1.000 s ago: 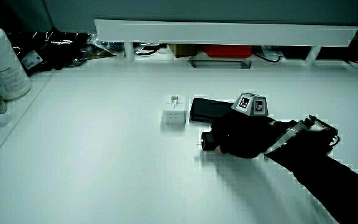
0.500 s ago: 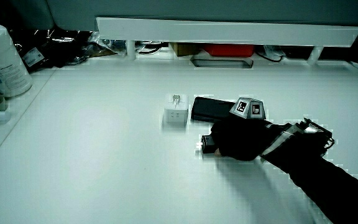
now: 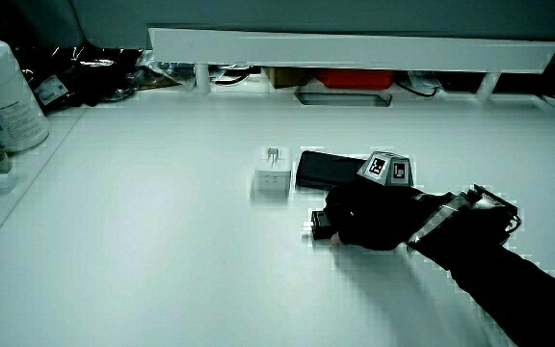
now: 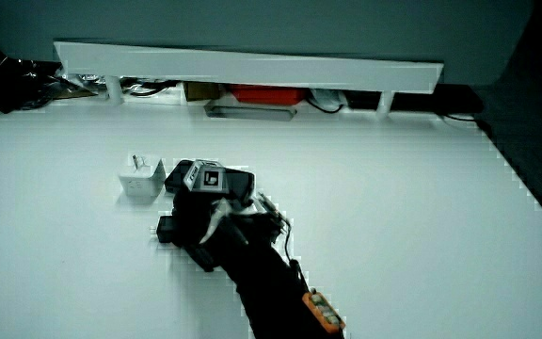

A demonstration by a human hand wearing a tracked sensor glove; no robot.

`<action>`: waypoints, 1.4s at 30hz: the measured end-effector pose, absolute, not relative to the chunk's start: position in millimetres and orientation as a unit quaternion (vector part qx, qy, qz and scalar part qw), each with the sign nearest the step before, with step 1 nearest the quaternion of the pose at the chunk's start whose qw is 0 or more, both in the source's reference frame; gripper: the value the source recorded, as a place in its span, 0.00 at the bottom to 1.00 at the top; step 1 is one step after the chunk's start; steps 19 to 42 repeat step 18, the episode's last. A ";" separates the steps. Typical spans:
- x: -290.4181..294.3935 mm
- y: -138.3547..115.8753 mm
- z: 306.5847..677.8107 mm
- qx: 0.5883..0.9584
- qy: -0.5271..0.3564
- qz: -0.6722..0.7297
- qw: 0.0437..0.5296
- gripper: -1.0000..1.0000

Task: Place charger

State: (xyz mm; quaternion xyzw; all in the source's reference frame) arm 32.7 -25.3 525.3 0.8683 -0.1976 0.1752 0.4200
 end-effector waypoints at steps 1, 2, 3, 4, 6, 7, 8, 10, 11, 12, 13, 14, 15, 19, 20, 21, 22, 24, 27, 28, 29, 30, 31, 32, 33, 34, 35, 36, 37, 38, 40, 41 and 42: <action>33.2 -25.4 523.4 0.873 -0.199 0.175 0.411 0.13; 33.9 -25.7 519.4 0.873 -0.198 0.183 0.406 0.12; 35.0 -25.6 520.0 0.869 -0.204 0.189 0.409 0.10; 36.5 -25.7 514.4 0.869 -0.205 0.199 0.405 0.08; 41.5 -26.4 508.6 0.867 -0.208 0.209 0.401 0.05; 44.6 -27.1 502.5 0.864 -0.216 0.216 0.400 0.03; 49.0 -28.1 495.8 0.865 -0.216 0.221 0.395 0.02; 59.2 -31.1 488.1 0.858 -0.221 0.234 0.402 0.00; 64.8 -32.5 478.9 0.853 -0.223 0.254 0.397 0.00; 72.0 -33.7 472.2 0.857 -0.217 0.255 0.392 0.00; 78.2 -35.3 464.3 0.851 -0.222 0.272 0.390 0.00; 85.3 -38.0 470.8 0.836 -0.239 0.295 0.397 0.00; 92.1 -38.1 455.2 0.853 -0.217 0.271 0.389 0.00; 108.7 -42.7 431.2 0.861 -0.207 0.258 0.385 0.00; 108.7 -42.7 431.2 0.861 -0.207 0.258 0.385 0.00; 108.7 -42.7 431.2 0.861 -0.207 0.258 0.385 0.00; 108.7 -42.7 431.2 0.861 -0.207 0.258 0.385 0.00; 108.7 -42.7 431.2 0.861 -0.207 0.258 0.385 0.00; 108.7 -42.7 431.2 0.861 -0.207 0.258 0.385 0.00; 108.7 -42.7 431.2 0.861 -0.207 0.258 0.385 0.00; 108.7 -42.7 431.2 0.861 -0.207 0.258 0.385 0.00; 108.7 -42.7 431.2 0.861 -0.207 0.258 0.385 0.00; 108.7 -42.7 431.2 0.861 -0.207 0.258 0.385 0.00; 108.7 -42.7 431.2 0.861 -0.207 0.258 0.385 0.00; 108.7 -42.7 431.2 0.861 -0.207 0.258 0.385 0.00; 108.7 -42.7 431.2 0.861 -0.207 0.258 0.385 0.00; 108.7 -42.7 431.2 0.861 -0.207 0.258 0.385 0.00; 108.7 -42.7 431.2 0.861 -0.207 0.258 0.385 0.00; 108.7 -42.7 431.2 0.861 -0.207 0.258 0.385 0.00; 108.7 -42.7 431.2 0.861 -0.207 0.258 0.385 0.00; 108.7 -42.7 431.2 0.861 -0.207 0.258 0.385 0.00; 108.7 -42.7 431.2 0.861 -0.207 0.258 0.385 0.00; 108.7 -42.7 431.2 0.861 -0.207 0.258 0.385 0.00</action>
